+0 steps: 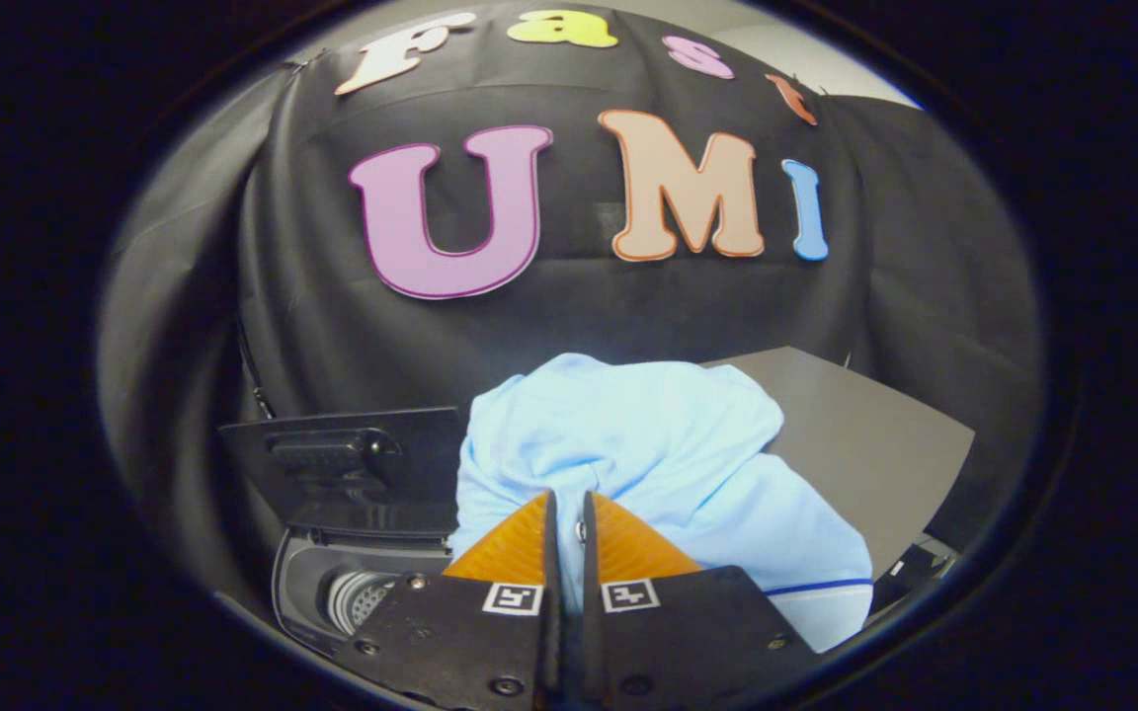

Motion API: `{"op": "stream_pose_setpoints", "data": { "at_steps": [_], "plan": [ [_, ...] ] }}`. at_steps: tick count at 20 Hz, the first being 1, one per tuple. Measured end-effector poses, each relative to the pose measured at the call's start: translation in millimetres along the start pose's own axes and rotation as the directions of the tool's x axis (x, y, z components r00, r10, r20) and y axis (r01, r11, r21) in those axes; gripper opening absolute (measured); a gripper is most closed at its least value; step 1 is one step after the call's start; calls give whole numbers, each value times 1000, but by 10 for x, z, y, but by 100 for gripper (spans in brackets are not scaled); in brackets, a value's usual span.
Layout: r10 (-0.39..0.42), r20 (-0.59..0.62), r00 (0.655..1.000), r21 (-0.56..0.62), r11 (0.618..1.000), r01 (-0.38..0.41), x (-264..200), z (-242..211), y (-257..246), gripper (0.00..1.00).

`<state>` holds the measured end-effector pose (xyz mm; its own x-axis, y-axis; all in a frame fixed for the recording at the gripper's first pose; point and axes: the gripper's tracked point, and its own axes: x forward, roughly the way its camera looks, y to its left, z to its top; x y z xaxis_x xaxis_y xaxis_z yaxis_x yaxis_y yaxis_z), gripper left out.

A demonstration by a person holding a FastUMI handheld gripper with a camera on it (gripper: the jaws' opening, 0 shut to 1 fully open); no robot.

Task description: Put the clothes into the washing machine and then close the washing machine lid.

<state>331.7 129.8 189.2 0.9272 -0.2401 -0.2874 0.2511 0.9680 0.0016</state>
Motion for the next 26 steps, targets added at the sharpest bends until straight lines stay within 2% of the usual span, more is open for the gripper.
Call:
{"op": "stream_pose_setpoints", "data": {
  "at_steps": [4, 7, 14, 20, 26],
  "plan": [
    [30, 21, 999, -49, 998, -29, -8, -45, 312, 7],
    [86, 6, 996, -104, 991, -85, 57, -194, 673, 7],
    [197, -89, 976, -145, 967, -209, 292, -876, 1651, 7],
    [290, -199, 936, -91, 946, -312, 537, -1637, 2335, 7],
    [330, -335, 883, -34, 932, -361, 612, -2276, 2572, 7]
  ]
}}
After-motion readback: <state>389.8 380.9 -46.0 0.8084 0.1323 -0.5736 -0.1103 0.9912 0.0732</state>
